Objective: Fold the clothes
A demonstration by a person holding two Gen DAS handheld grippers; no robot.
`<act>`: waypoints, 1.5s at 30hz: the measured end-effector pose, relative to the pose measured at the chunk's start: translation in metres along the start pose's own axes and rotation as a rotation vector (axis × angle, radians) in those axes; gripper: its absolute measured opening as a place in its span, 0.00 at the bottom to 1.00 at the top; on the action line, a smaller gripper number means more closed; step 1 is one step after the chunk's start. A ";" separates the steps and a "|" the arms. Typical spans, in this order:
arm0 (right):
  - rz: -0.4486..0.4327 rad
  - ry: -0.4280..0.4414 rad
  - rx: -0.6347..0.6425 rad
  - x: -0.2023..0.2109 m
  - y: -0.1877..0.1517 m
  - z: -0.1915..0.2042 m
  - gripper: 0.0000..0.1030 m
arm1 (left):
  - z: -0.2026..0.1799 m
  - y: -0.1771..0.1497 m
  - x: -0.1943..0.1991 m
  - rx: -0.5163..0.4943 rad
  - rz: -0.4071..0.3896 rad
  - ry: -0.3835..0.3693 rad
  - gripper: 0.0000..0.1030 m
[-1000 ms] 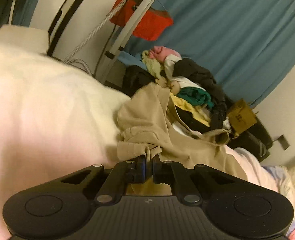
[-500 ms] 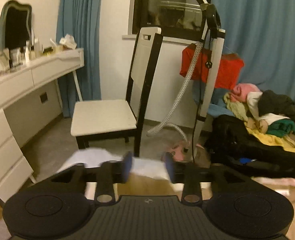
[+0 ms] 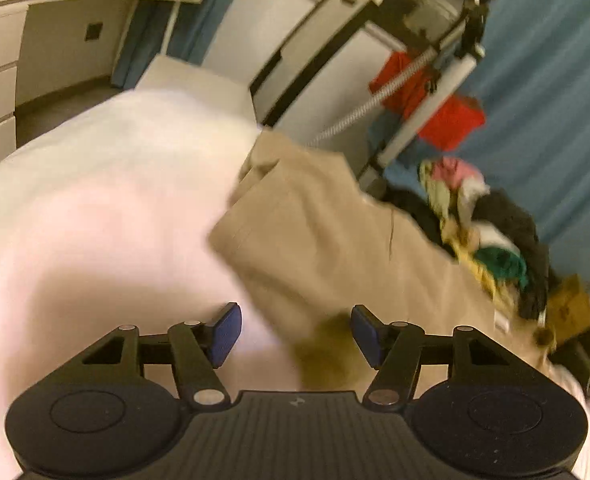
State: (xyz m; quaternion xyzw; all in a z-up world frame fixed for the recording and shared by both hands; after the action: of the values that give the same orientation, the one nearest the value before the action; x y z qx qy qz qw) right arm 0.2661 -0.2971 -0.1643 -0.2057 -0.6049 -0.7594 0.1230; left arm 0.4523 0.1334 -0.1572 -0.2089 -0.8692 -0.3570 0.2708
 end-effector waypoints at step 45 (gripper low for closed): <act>0.452 0.152 -0.247 0.171 -0.065 -0.115 0.72 | 0.107 -0.221 0.257 -0.304 0.349 0.156 0.49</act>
State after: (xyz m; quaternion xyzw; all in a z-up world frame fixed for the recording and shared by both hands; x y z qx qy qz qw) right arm 0.0670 -0.3828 -0.1631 -0.2916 -0.4353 -0.7939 0.3086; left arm 0.0981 0.1099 -0.1736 -0.3660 -0.7327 -0.4465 0.3603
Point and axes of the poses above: each gripper's, at about its wrist camera, not at the fingertips, and x roughly against the way its jaws point, z to its left, y to its top, the point moved 10 cm from there along -x, roughly the way its jaws point, and after that the axes turned 11 degrees about x, right-handed, at the moved point
